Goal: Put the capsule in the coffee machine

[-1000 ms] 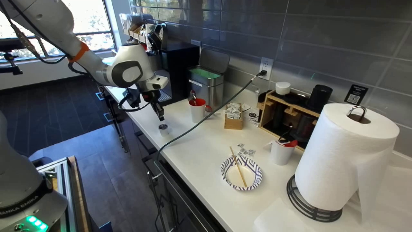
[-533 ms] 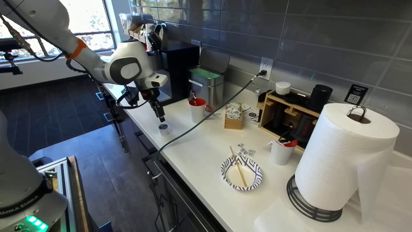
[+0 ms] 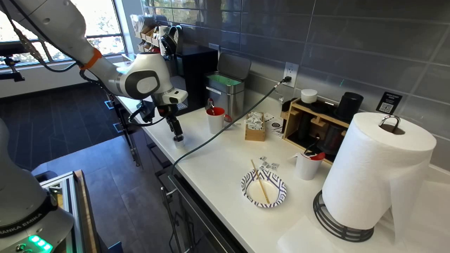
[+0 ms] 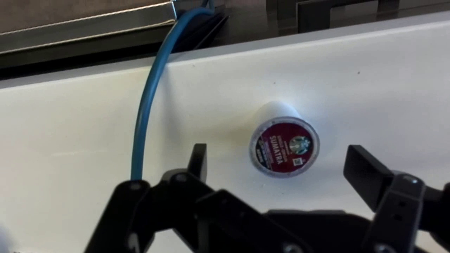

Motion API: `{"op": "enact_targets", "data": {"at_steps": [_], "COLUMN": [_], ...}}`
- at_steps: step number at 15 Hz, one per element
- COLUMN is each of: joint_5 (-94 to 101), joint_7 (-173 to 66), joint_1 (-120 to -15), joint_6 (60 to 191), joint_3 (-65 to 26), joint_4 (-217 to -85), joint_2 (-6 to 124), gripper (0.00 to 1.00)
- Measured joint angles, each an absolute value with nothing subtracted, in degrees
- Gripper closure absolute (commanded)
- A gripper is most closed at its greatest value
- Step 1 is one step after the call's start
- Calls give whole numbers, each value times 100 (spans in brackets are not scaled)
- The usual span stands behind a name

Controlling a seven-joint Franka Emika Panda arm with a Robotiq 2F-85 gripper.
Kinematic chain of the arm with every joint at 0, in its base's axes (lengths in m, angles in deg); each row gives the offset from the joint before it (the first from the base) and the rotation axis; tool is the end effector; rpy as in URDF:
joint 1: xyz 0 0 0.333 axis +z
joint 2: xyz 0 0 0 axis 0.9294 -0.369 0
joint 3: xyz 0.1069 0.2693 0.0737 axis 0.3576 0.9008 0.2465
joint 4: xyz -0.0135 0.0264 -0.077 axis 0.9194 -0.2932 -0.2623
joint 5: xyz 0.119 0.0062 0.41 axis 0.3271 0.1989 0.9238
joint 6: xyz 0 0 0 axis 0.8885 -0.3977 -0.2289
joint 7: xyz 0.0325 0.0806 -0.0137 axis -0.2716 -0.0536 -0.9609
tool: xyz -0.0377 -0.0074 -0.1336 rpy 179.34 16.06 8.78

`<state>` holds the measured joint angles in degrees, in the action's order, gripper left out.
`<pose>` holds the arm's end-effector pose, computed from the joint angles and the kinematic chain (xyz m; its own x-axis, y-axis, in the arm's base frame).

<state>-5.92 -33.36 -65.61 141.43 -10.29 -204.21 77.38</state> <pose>0.4838 0.0707 0.2145 0.9846 -0.0988 0.1445 -0.1105 -0.9910 0.0754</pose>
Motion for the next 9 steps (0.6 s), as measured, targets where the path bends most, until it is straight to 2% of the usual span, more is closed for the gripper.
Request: {"op": "enact_targets", "data": {"at_steps": [5, 9], "joint_5": [-587, -577], "joint_7": [-3335, -3330], "joint_1": [-6528, -6489], "joint_6": [14143, 14144], "joint_3": [-1026, -1026], "joint_4": [-20355, -20267], "joint_2": [7537, 7409], "gripper": [1, 9]}}
